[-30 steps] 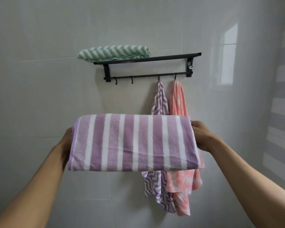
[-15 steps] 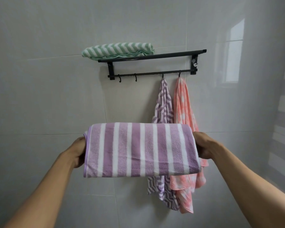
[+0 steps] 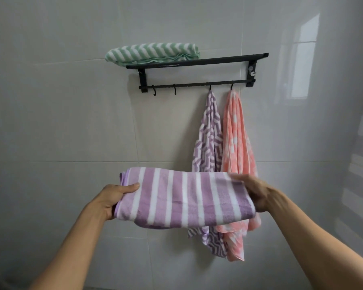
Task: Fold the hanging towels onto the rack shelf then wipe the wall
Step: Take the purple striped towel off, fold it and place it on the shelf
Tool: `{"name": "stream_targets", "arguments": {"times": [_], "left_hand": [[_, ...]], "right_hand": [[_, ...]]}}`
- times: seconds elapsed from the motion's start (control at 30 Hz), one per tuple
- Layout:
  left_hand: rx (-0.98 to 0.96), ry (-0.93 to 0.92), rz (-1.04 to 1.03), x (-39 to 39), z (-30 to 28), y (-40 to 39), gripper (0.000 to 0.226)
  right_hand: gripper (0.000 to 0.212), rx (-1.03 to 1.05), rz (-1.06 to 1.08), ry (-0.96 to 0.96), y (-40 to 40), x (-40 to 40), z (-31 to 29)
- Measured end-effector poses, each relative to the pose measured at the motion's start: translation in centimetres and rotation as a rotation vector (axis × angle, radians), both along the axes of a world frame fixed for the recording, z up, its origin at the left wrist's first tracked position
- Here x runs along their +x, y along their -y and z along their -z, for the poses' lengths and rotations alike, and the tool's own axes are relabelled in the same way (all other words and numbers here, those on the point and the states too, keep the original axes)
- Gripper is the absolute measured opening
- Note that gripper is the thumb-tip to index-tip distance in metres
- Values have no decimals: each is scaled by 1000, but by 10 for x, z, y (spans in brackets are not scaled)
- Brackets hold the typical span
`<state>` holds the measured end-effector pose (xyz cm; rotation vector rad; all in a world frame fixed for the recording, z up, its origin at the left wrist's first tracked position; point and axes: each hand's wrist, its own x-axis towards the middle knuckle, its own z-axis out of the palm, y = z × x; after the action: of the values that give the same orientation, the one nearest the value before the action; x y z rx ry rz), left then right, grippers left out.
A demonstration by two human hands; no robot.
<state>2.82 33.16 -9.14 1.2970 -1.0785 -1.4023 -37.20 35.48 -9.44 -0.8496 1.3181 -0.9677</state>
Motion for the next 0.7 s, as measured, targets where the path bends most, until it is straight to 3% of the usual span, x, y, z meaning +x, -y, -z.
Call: {"name": "stream_targets", "arguments": {"times": [0.07,0.33,0.47,0.7], "left_hand": [[11,-23,-27,4,-4,2,42],[-74,-27,20,16,4,8,37],[-177,35,-93,20,10,14,37],[-205,21,-175,37,9,31,52]], "right_hand": [[51,-8,-58,-106,-4,2,0],[33,-137,62,-368,0,17,-4],[42,-341,139,-628,1,38,-1],[39,-482,379,-814,-8,58,3]]}}
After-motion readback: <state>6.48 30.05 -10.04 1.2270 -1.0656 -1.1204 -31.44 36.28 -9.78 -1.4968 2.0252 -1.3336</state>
